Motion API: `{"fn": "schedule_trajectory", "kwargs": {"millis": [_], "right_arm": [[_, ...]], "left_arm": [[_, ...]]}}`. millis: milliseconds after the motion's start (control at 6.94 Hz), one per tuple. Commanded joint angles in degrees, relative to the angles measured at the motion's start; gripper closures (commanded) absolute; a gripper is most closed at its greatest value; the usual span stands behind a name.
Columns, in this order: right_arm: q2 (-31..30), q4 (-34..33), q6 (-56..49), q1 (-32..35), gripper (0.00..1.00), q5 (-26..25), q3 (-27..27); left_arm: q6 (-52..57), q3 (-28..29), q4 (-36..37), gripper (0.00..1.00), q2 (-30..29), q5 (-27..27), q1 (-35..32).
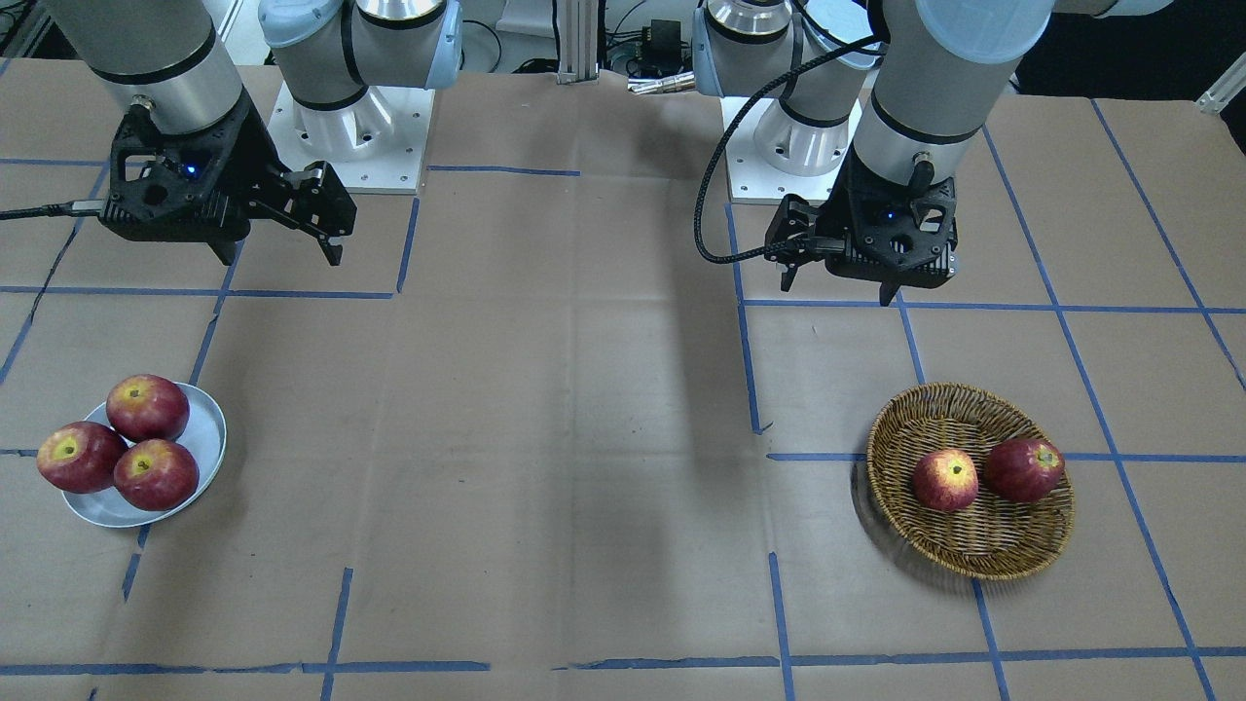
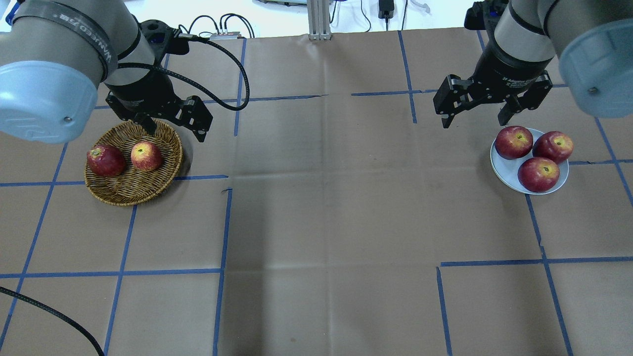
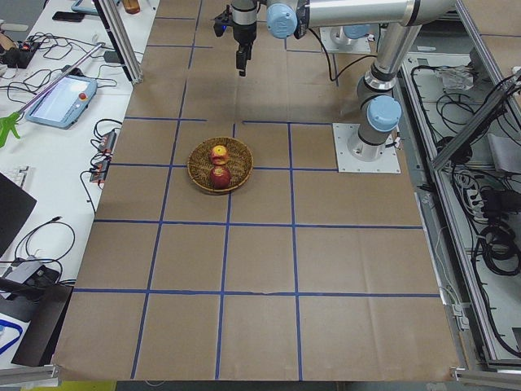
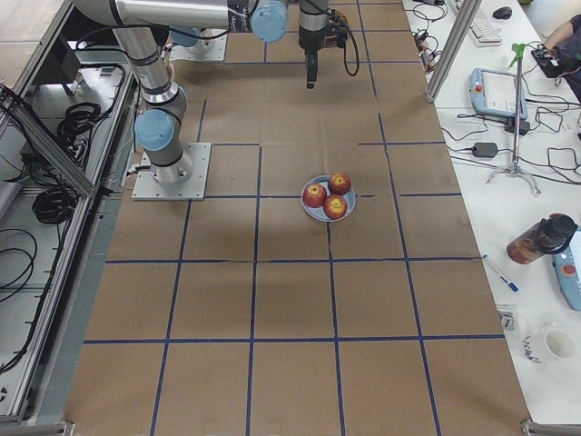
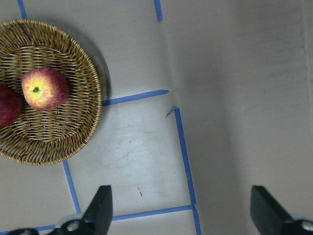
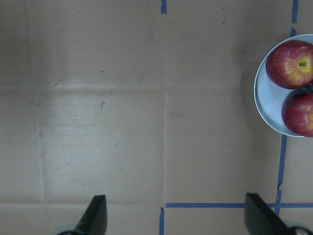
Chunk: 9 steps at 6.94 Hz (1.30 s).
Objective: Transfer apple from basket to plate
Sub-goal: 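Lower the left gripper over the yellow-red apple in the wicker basket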
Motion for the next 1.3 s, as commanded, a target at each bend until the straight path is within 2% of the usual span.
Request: {"fn": "schedule_trajectory", "kwargs": {"millis": [0,1153], "right_arm": [[0.1,0.0,0.0,0.0,0.00,0.0,0.0],[0.0,0.0,0.0,0.0,0.00,0.0,0.0]], "left_arm": [[-0.1,0.0,0.1,0.01,0.0,-0.1,0.0],[-0.1,1.1,0.2,0.01,-0.7,0.1,0.3]]}}
